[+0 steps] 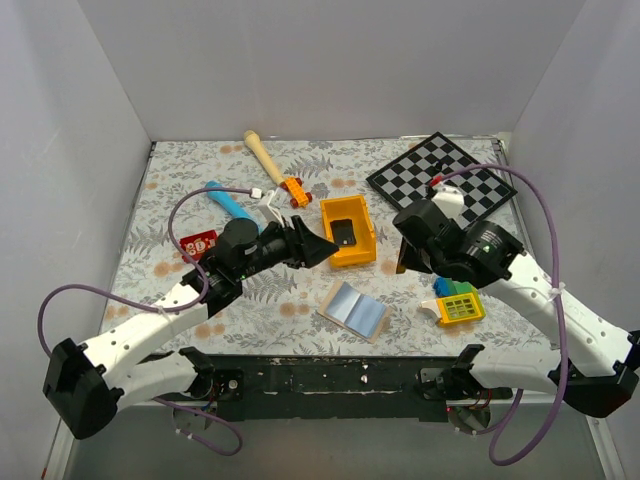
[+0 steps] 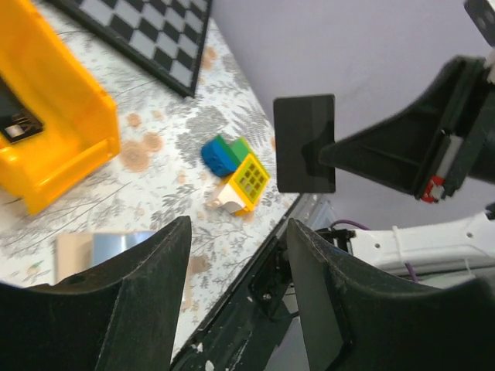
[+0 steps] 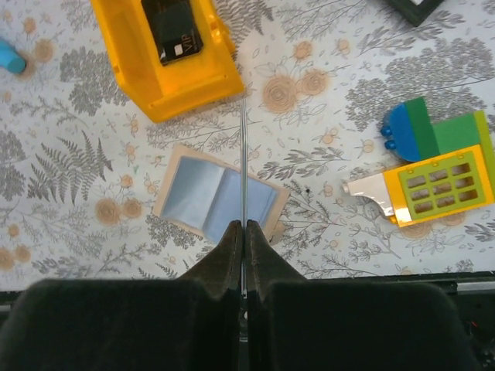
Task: Put the credit cards into the card holder
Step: Pick up the credit card from the storage box.
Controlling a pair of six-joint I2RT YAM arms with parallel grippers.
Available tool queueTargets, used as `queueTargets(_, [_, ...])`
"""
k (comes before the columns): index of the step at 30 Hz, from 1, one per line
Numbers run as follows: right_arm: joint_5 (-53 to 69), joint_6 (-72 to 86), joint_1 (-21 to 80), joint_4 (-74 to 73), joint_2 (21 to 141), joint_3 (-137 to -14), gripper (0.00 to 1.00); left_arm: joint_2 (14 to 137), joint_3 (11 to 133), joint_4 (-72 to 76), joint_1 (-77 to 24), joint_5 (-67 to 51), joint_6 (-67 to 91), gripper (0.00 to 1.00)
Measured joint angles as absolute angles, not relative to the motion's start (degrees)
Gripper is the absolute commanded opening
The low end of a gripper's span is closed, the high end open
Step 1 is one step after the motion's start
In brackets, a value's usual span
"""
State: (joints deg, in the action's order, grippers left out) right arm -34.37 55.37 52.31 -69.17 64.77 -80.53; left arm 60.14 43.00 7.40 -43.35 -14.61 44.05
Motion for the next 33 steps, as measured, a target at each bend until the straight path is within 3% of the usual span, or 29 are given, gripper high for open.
queueTargets(8, [-16.5,47.7,52.3,-49.8,65.1,-68.4,0.01,55.2,36.5,1.6,-37.5,-12.2,46.9,0.50])
queueTargets(18, [0.7,44.4,52.1,-24.7,66.5,-57.3,0.01,32.1,20.2,6.0,-34.3,-10.8,52.7,0.50])
queueTargets(24, [10.1,46.8,50.1,-5.5,72.3,-47.9,0.01,29.0,9.0,12.6,-34.1,-11.2,58.2,0.49])
queueTargets(33, [16.4,52.9,49.6,16.1,80.3,-34.4,0.01,24.9,8.0,8.1,-33.9,-10.9,57.2,0.43])
